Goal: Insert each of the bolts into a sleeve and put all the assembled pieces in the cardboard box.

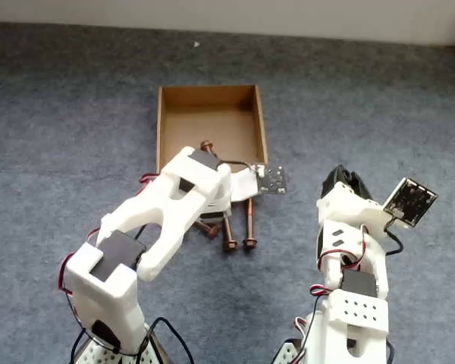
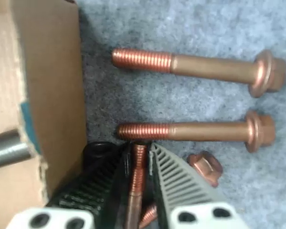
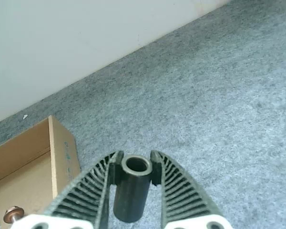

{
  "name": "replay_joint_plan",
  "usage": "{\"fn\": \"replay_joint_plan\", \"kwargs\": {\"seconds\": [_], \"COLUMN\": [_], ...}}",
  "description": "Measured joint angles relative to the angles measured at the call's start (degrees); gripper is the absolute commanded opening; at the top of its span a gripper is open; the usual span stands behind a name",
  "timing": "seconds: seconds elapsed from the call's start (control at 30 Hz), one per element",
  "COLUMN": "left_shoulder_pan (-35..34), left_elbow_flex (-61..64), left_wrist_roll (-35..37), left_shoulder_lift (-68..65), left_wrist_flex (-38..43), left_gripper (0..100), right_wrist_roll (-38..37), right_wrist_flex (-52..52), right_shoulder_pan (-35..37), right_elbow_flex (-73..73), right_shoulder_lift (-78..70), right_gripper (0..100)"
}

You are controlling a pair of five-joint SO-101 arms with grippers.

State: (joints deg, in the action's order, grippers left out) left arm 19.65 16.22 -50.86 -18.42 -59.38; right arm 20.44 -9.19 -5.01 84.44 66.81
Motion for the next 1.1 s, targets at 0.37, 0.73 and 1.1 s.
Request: {"fn": "replay_joint_plan", "kwargs": {"seconds": [0.37,0.73,1.1], "left_shoulder_pan": [0.88,0.00,0.00], "left_elbow_flex": [0.88,13.36,17.67], "left_wrist_roll": [3.87,6.07,1.32], "left_shoulder_lift": [4.84,22.51,22.59], "left_wrist_flex": [-4.57,-4.66,-1.58], "left_gripper": [1,14,14], "right_wrist_roll": [0.00,0.00,0.00], "right_wrist_flex": [0.00,0.00,0.00], "right_shoulder_pan": [0.00,0.00,0.00], "right_elbow_flex": [0.00,0.00,0.00], "right_shoulder_lift": [0.00,0.00,0.00], "right_gripper": [0.5,0.5,0.5]}}
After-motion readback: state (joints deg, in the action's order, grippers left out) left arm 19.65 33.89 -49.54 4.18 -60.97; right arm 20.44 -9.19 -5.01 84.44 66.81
